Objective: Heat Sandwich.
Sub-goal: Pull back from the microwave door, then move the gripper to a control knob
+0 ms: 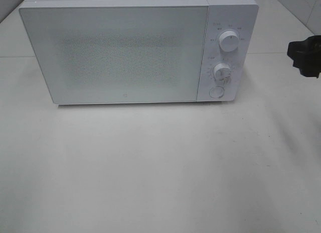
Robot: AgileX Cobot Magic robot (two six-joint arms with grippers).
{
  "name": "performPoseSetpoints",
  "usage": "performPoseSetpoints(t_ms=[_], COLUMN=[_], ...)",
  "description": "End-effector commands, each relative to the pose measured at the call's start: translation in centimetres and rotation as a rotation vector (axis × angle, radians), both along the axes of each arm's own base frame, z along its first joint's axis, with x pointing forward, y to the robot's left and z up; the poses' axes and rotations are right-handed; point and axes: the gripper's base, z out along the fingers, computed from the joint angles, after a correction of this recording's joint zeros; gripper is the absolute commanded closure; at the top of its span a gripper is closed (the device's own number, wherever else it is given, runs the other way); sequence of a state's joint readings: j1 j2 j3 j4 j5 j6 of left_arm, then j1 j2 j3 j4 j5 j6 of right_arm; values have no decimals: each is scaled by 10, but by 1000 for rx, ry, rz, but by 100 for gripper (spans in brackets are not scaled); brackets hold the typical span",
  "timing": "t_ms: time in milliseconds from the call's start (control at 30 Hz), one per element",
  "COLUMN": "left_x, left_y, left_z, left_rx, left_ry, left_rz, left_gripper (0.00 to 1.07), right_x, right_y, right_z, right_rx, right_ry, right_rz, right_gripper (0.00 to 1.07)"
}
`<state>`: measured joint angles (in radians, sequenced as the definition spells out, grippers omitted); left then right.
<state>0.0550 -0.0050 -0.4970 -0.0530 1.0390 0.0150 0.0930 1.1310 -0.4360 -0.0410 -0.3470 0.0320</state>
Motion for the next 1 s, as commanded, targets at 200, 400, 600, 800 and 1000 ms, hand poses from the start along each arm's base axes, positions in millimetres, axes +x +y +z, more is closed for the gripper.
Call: performPoseSetpoints(t_ms=[200,400,600,800,1000], left_x=[-4,-4,-4,-4,-4], left_y=[-1,-1,-1,-1,-1], left_z=[0,0,0,0,0], left_rx=[-4,-4,-4,-4,-4], left_ry=[-28,-28,-28,-28,-28], left_rz=[0,0,0,0,0], left_gripper=[8,8,8,8,8], right_x=[-3,-5,-6,-8,-9], right_y=[21,36,51,69,78], right_z=[-22,-41,-52,-63,-76], right_rx=[11,0,14,1,-28], right_ry=[-84,-110,-142,-157,-177], right_rz=[4,-17,-38,-23,-50], right_gripper=[31,31,31,31,31])
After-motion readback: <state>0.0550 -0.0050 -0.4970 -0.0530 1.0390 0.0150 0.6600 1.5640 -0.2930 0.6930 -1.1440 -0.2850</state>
